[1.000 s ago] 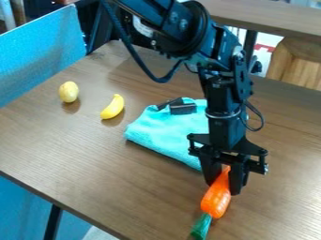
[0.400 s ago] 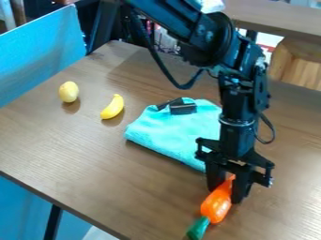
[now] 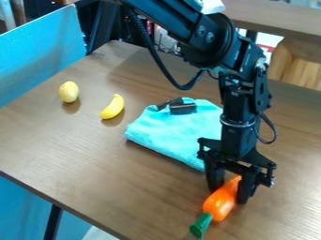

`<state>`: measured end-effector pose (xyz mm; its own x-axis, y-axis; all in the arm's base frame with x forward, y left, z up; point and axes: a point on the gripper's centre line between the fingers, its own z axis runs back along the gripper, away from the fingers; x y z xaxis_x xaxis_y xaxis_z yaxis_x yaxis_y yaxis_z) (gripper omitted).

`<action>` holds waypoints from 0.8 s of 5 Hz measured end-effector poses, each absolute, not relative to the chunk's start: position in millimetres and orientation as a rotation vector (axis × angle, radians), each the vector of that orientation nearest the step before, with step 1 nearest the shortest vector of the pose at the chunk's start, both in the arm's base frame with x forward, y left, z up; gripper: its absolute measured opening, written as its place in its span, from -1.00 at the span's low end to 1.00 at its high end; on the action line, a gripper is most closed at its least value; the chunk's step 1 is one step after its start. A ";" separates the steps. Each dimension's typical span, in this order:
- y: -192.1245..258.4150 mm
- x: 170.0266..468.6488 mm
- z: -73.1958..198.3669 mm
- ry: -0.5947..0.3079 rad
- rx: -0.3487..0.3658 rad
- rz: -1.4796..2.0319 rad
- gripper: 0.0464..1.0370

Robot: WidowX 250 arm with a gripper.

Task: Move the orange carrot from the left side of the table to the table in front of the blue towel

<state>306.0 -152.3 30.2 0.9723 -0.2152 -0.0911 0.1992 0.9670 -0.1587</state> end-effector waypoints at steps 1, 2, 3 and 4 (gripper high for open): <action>-151.5 305.3 27.6 0.104 -0.147 -0.193 0.96; -149.8 305.1 26.0 0.101 -0.137 -0.184 0.94; -148.0 303.2 25.5 0.101 -0.131 -0.186 0.94; -147.8 303.5 31.5 0.079 -0.136 -0.192 0.94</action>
<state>303.5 -147.8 31.5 0.9785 -0.1956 -0.0648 0.1850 0.9725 -0.1417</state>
